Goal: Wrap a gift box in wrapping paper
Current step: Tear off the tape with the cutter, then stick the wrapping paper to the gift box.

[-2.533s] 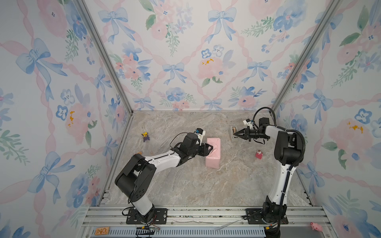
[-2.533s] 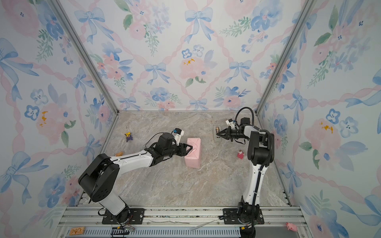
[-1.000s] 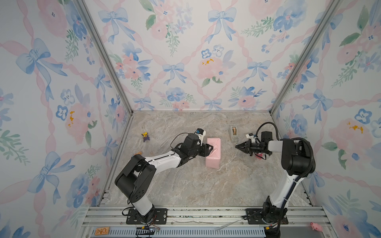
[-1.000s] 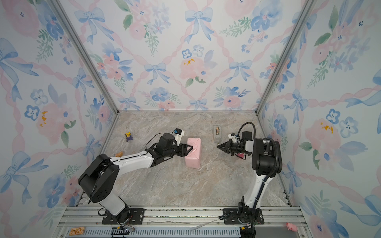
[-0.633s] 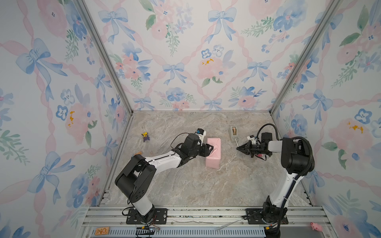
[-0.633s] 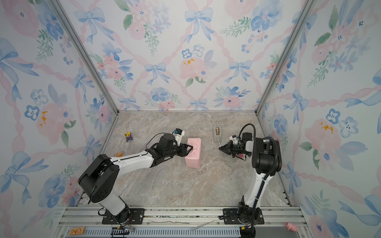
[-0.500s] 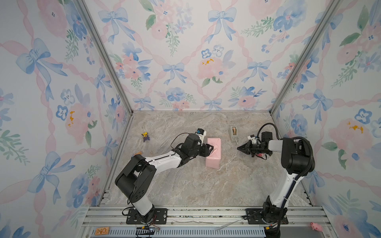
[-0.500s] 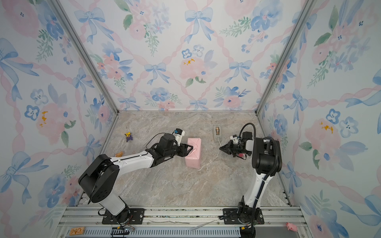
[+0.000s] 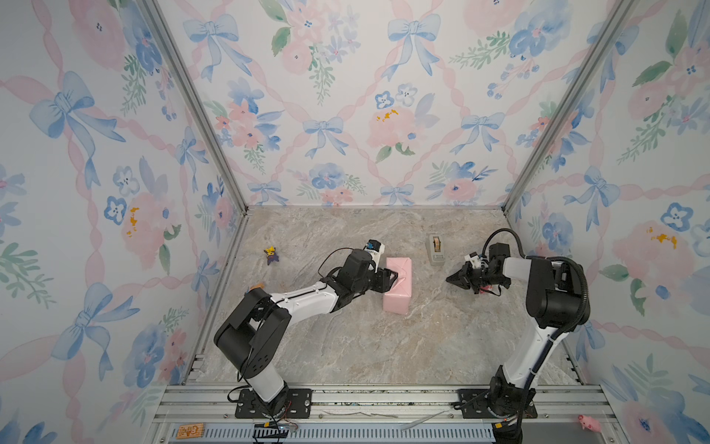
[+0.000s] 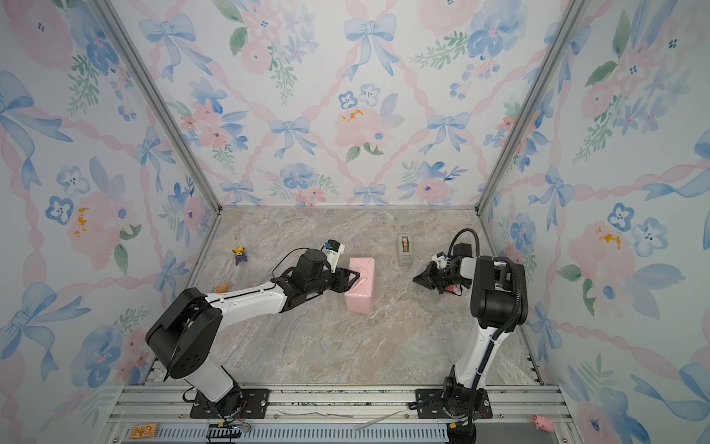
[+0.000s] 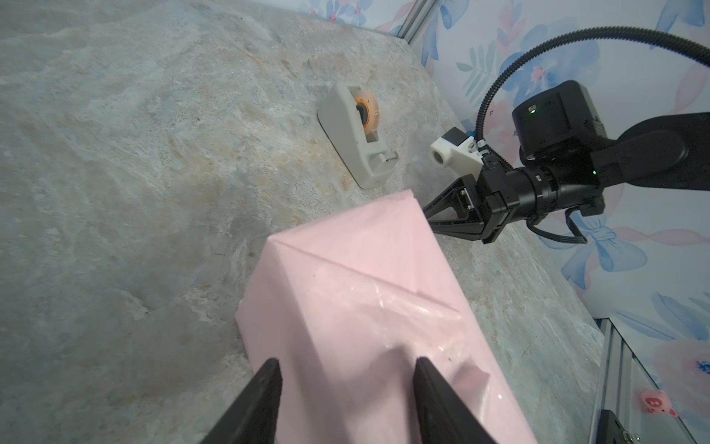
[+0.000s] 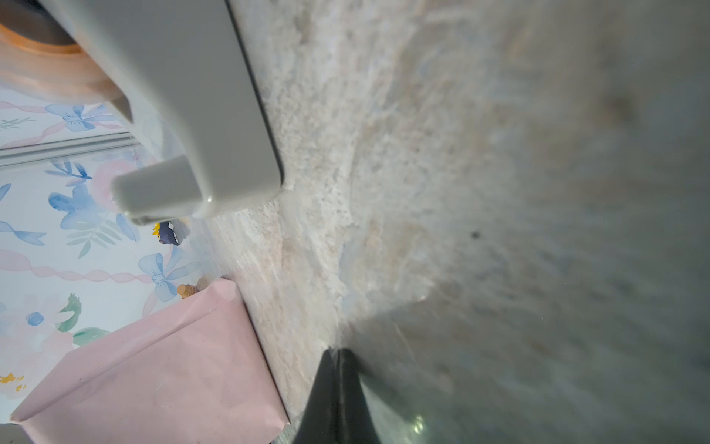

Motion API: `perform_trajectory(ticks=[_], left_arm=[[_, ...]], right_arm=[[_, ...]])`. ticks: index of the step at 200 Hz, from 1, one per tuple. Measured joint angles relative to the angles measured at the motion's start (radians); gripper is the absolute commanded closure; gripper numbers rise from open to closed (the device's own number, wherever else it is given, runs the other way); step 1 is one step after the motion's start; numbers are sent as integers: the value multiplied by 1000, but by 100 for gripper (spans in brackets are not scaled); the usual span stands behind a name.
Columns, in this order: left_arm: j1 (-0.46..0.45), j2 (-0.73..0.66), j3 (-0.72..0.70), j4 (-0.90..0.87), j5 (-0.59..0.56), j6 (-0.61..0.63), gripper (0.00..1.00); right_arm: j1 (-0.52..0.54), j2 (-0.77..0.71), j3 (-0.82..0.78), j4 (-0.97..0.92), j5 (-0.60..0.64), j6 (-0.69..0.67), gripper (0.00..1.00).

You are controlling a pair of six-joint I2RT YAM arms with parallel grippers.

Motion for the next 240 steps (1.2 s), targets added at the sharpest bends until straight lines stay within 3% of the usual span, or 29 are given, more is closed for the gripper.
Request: perform_trajectory(ticks=[52, 126, 190, 240], left_arm=[[0, 0, 0, 0, 0, 3, 43], [0, 0, 1, 0, 0, 4, 43], [0, 0, 3, -3, 0, 5, 43], [-1, 0, 5, -7, 0, 9, 43]], right_arm=[[3, -56, -25, -27, 10, -5, 100], [46, -432, -9, -115, -143, -145, 100], [283, -543, 169, -380, -205, -452, 99], [447, -394, 412, -586, -218, -638, 100]])
